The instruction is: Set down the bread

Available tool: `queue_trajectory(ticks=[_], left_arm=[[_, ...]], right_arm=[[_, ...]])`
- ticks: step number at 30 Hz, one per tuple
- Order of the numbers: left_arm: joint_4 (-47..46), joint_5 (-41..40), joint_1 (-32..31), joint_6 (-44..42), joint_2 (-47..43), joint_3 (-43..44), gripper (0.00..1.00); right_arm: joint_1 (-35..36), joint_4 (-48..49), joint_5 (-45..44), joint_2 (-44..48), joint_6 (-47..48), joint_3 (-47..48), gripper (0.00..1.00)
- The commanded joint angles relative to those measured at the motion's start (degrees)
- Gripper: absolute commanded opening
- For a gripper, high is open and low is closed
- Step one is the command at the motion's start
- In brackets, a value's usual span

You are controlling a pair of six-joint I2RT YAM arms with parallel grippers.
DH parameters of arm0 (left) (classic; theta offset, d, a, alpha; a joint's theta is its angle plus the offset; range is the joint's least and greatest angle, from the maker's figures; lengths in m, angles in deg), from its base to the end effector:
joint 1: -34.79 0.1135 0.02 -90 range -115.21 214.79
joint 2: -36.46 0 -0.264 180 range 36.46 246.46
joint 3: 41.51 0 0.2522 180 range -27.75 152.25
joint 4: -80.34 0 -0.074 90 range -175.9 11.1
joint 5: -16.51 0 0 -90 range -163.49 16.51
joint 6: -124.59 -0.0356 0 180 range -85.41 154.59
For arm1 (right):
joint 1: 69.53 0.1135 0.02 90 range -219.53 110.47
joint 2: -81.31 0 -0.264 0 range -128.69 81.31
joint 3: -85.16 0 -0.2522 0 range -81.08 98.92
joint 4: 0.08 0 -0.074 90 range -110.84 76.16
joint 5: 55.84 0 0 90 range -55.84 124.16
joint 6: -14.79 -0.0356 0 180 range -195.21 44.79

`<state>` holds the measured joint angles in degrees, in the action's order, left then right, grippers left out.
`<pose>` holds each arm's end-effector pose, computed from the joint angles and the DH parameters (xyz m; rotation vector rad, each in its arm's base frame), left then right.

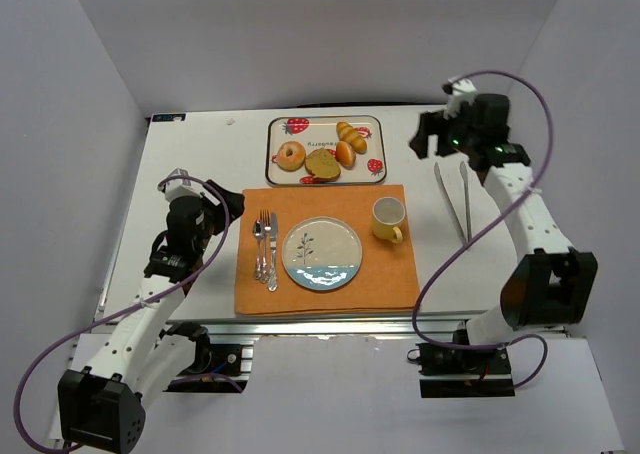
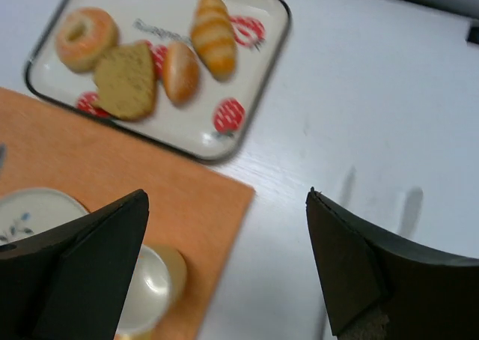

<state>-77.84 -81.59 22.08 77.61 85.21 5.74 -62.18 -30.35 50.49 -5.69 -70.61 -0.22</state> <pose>0.1946 -0.0388 0.2621 -0.6142 1.9105 -0.4909 0.3518 0.0555 0.3689 -0.3890 1.9232 0.3114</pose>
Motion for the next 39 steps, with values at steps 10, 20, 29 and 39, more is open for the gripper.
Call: queue_trajectory(ticks=[10,20,29,39], left_arm=[[-7.2,4.8,0.1,-0.1,3.7,2.0,0.00],[-11.1,5.8,0.1,1.2,4.2,-1.4,0.72],[-11.5,6.0,0.1,0.9,5.1,-1.9,0.72],[-10.4,4.8,0.1,1.4,3.3,-2.9,0.72]], right_arm=[[-25.5,-5.5,24.5,12.1,24.1,-22.7,0.00],[-24.0,-1.4,-2.7,2.5,16.6,-24.2,0.89],[-20.2,2.6,-7.0,-7.2,13.8,-23.5,0.89],[-17.2,4.9,-14.8,-16.3,11.4,-20.1,0.79]])
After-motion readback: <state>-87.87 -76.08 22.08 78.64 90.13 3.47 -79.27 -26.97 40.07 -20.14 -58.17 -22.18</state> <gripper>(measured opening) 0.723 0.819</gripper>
